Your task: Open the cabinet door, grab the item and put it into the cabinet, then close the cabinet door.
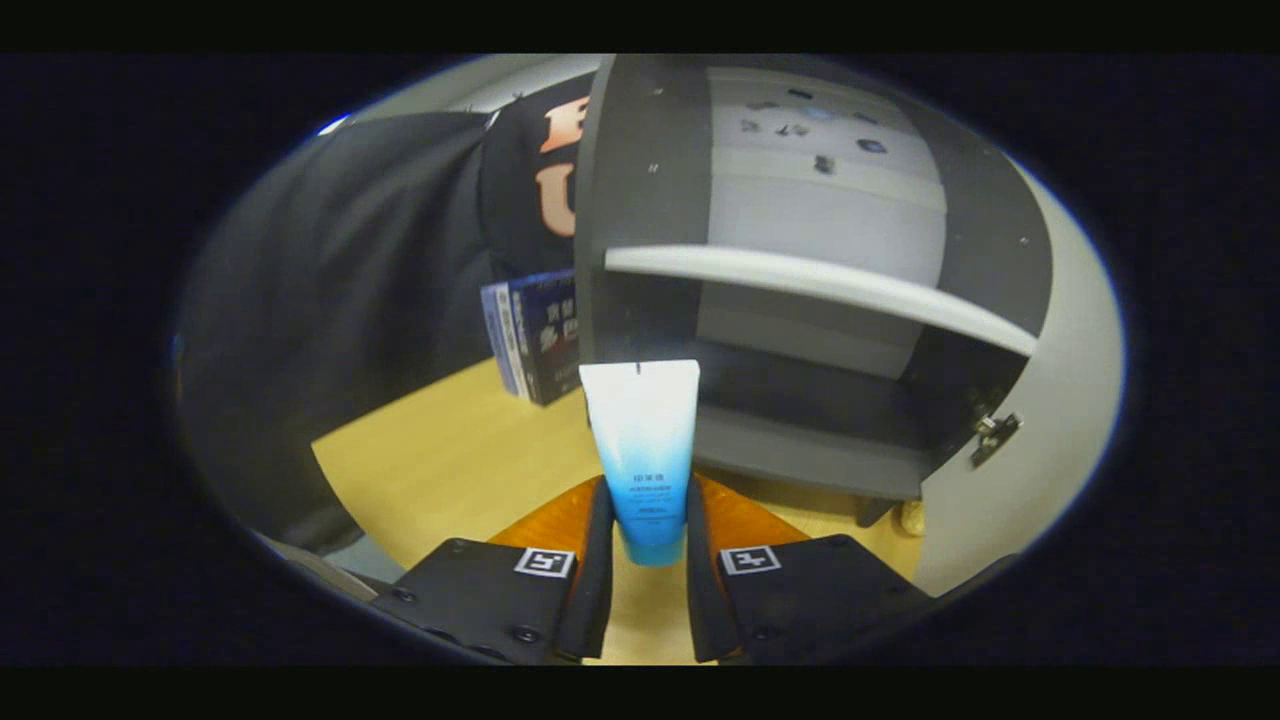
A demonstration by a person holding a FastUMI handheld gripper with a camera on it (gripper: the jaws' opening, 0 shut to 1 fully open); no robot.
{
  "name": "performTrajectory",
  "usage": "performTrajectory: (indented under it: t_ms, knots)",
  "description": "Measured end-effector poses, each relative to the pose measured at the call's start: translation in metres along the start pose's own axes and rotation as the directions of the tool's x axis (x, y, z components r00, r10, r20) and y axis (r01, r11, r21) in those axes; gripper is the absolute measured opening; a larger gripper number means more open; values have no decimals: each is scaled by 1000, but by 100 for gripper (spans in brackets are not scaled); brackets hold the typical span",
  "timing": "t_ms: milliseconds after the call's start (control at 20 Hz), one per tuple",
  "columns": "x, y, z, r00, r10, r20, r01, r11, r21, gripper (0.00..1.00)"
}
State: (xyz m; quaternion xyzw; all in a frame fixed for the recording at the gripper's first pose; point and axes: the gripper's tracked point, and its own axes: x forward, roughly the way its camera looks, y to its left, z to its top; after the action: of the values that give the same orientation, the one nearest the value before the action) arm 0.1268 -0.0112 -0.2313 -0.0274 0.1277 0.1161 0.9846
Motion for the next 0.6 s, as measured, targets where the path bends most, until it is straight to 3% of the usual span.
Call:
performTrajectory:
  t_ms: [350, 600]
  knots:
    - [0, 0, 0, 1000, 0, 0, 0, 1000, 0, 39]
    - [-7, 7, -6, 999, -36, 40, 33, 997, 68, 40]
